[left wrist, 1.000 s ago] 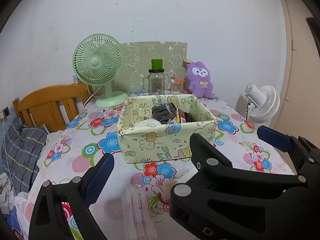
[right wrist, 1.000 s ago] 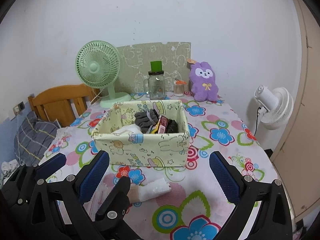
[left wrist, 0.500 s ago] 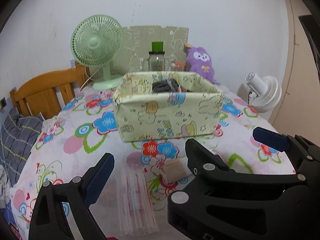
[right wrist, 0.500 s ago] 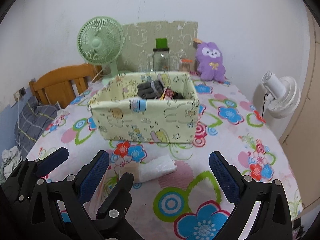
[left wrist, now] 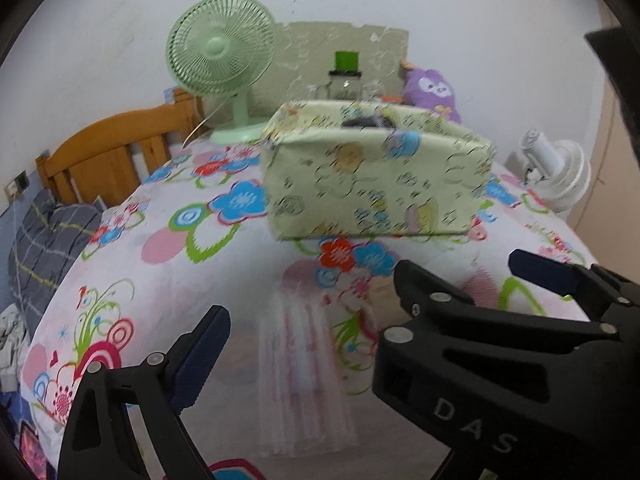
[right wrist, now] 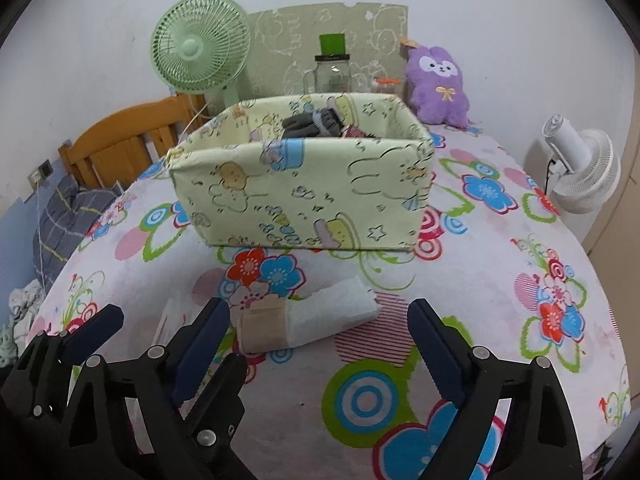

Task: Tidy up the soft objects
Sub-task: 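Grasp the clear plastic bag with the left gripper while the right grasps the rolled white towel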

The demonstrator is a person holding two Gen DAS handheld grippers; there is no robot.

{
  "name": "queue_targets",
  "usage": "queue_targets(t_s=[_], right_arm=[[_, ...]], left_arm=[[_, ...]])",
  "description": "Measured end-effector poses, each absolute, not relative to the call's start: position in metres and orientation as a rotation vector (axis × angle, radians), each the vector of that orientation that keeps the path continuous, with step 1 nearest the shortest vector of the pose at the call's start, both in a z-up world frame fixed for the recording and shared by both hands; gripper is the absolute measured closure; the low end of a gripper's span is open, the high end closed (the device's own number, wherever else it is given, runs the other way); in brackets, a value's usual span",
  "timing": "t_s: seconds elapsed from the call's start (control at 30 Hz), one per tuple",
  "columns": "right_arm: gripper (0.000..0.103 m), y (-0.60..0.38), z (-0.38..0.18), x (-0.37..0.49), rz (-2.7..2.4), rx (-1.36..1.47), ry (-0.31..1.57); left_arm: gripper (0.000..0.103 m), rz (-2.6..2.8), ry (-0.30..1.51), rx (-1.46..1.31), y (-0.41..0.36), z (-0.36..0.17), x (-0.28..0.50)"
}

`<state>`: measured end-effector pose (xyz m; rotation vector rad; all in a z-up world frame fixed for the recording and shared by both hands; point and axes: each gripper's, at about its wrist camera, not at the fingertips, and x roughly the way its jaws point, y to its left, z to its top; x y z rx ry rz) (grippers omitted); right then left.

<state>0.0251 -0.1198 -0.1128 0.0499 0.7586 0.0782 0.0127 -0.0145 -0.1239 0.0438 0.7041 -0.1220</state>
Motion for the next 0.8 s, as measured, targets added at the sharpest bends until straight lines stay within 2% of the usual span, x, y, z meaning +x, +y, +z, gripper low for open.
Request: queue_targets(t_s=[0.23,0.63,0.8], right_arm=[[0.011,-0.112,-0.128,0.028,0.107,0.025,0.796],[0.012,-0.114,-0.136,0.039,0.089,0.02,0.828],[0.012,-0.117,-0.137,0.041,0.084,0.03,0.831]], left_arm=[[0.014,-0.071,0.744,0.061,-0.011,-0.138,0.017],[0.058,-0.139,0.776,0.054,-0.015,-0.146,0.024],[0.067,-0.146,0.777,0.059,-0.017,-0.145,0.028]])
